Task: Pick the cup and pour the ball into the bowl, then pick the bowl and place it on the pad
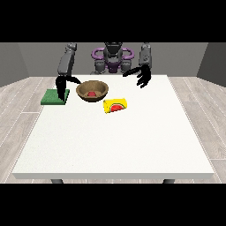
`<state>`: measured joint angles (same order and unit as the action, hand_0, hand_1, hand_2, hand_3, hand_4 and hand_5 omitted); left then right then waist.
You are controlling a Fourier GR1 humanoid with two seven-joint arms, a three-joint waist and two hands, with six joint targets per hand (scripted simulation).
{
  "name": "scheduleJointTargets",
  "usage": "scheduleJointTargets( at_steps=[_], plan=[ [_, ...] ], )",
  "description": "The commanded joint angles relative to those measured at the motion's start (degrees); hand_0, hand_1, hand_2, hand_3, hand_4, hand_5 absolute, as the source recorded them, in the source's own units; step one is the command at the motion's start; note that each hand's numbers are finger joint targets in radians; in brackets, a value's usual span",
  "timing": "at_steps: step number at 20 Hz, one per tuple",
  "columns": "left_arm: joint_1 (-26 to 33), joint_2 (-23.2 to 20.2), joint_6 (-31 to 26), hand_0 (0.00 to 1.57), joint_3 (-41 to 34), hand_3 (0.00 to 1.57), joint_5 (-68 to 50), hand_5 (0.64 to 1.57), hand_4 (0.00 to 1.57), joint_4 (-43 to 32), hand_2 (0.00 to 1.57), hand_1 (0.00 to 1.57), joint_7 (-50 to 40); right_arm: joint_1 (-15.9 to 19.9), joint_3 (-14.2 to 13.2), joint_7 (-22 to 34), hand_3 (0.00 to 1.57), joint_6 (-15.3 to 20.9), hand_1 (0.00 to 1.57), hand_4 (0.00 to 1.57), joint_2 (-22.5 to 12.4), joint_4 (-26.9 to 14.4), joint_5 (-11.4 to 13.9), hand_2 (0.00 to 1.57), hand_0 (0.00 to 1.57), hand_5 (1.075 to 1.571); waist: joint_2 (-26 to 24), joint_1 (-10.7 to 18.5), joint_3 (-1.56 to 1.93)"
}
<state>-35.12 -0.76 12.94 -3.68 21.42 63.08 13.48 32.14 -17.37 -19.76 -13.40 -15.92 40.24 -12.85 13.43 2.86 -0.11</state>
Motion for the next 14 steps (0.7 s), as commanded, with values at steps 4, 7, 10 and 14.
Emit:
scheduleJointTargets(
  at_steps=[4,7,10,14],
  plan=[
    [3.22,0.19,-3.04,0.0,-0.88,0.0,-3.8,1.531,0.0,-2.06,0.0,0.0,0.34,-4.13,3.03,0.43,0.0,2.28,0.0,0.0,4.36,-1.01,1.6,0.0,0.0,1.544,-6.38,-1.2,0.13],
    [1.18,0.46,-1.84,0.0,0.15,0.0,-2.85,1.537,0.0,-1.55,0.0,0.0,-0.29,-2.72,2.31,-3.13,0.0,2.34,0.0,0.09,4.07,-4.04,1.6,0.0,0.0,1.54,-3.22,-0.52,0.14],
    [0.36,0.71,-1.94,0.0,3.21,0.0,-2.64,1.549,0.0,2.96,0.0,0.0,-2.33,-3.0,1.09,-8.37,0.0,0.49,0.0,0.25,4.56,-7.98,0.89,0.0,0.0,1.55,-0.94,2.11,0.17],
    [-2.28,-0.22,-3.09,0.0,2.72,0.0,-3.2,1.555,0.0,5.48,0.0,0.0,-4.19,-0.51,-1.38,-8.37,0.0,1.38,0.0,0.2,2.39,-10.41,-0.64,0.0,0.0,1.539,1.88,4.18,0.19]
  ],
)
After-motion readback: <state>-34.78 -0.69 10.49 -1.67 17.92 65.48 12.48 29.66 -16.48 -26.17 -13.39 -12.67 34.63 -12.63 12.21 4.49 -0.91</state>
